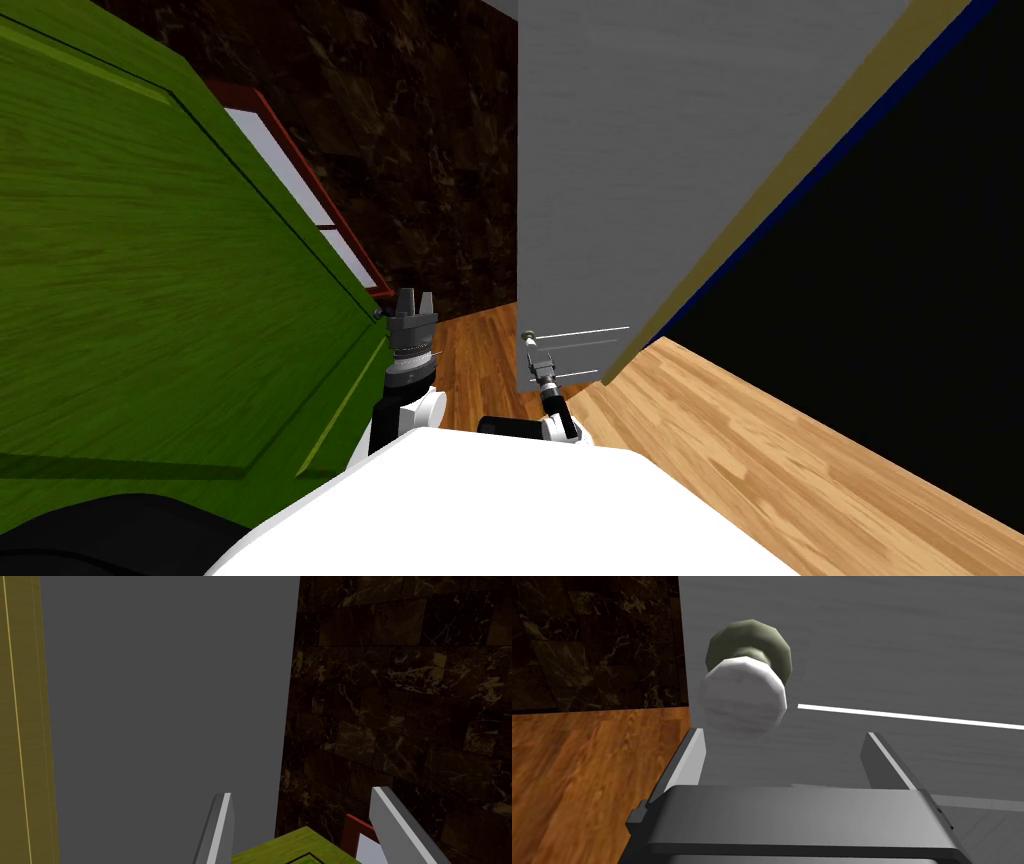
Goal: Push the door open
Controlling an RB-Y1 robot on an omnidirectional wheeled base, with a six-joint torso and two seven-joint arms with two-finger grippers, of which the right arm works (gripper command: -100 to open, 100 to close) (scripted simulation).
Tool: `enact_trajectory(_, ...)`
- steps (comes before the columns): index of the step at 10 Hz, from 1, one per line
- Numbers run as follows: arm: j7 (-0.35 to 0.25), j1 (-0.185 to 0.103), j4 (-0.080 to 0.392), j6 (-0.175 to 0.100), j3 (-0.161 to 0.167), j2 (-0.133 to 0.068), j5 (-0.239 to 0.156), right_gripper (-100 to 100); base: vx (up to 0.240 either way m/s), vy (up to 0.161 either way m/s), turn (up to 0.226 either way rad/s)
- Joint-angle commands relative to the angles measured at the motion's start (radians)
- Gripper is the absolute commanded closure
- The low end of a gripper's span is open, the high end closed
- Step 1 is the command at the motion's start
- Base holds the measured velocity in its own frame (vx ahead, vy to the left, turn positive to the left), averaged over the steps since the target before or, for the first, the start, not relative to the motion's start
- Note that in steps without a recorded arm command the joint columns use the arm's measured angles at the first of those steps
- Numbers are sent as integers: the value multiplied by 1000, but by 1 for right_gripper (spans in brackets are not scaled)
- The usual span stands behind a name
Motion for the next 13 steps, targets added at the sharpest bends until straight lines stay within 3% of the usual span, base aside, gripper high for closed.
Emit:
enact_trajectory(1, -1, -1, -1, 2, -3, 12, -2, -100, 180, 61, 16)
enact_trajectory(3, -2, -5, 1, 1, -6, 49, -4, -100, 189, 42, 17)
enact_trajectory(4, -6, -10, 17, -5, -6, 37, -4, -100, 70, 20, 8)
enact_trajectory(5, -6, -10, 17, -5, -6, 37, -4, 100, -10, 3, 19)
enact_trajectory(10, -6, -10, 17, -5, -6, 37, -4, 100, -13, -1, 0)
enact_trajectory(13, 0, -11, 20, -4, -26, 13, -15, 100, 141, 72, -24)
